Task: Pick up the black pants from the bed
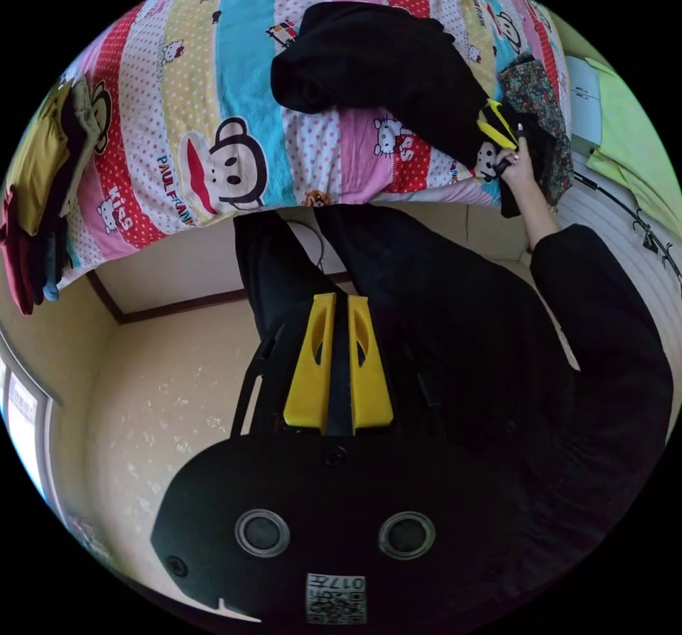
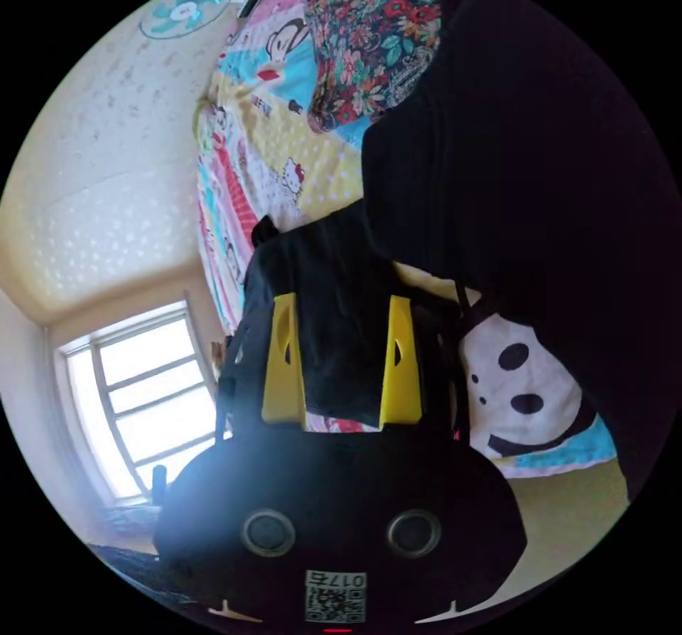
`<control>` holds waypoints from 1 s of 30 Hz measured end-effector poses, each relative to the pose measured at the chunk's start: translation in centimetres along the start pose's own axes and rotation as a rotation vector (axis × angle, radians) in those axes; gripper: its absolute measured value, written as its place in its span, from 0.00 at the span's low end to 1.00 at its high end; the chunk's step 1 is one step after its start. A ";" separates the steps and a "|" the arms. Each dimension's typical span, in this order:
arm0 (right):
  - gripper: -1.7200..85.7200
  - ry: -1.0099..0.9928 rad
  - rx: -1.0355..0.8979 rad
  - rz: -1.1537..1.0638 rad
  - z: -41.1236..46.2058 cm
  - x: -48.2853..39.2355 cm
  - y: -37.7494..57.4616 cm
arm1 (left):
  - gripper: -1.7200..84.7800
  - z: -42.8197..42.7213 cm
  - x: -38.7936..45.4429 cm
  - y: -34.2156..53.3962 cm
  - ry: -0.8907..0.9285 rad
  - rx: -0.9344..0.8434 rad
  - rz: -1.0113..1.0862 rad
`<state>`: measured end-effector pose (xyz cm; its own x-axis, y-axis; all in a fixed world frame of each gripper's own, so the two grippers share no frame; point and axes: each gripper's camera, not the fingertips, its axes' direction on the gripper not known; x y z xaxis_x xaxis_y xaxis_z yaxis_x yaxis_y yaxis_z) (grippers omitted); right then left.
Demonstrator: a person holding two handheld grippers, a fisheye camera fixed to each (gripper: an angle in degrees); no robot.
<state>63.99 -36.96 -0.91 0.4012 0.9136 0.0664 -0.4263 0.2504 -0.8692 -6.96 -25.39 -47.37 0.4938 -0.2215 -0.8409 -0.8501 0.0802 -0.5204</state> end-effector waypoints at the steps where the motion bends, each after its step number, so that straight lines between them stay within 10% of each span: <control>1: 0.17 0.072 0.007 -0.008 0.5 -0.9 -0.7 | 0.07 -0.2 -0.2 0.2 -0.004 0.013 0.006; 9: 0.22 0.057 -0.076 -0.150 -2.3 -6.9 -3.6 | 0.07 -1.9 -2.2 0.9 0.146 0.174 0.057; 19: 0.24 -0.431 -0.007 0.603 1.6 -9.1 -10.6 | 0.07 -2.0 -6.8 1.3 0.373 0.213 -0.004; 26: 0.19 -0.177 -0.076 0.842 4.5 -6.8 -17.3 | 0.07 -1.4 -9.6 2.2 0.358 0.190 -0.028; 30: 0.16 -0.047 -0.314 0.572 4.6 -7.4 -21.5 | 0.07 -0.2 -12.1 2.2 0.393 0.166 -0.064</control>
<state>66.45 -47.67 19.51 0.1425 0.8898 -0.4336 -0.3021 -0.3780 -0.8751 -14.84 -22.71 -38.32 0.4103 -0.5820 -0.7021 -0.7633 0.2021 -0.6136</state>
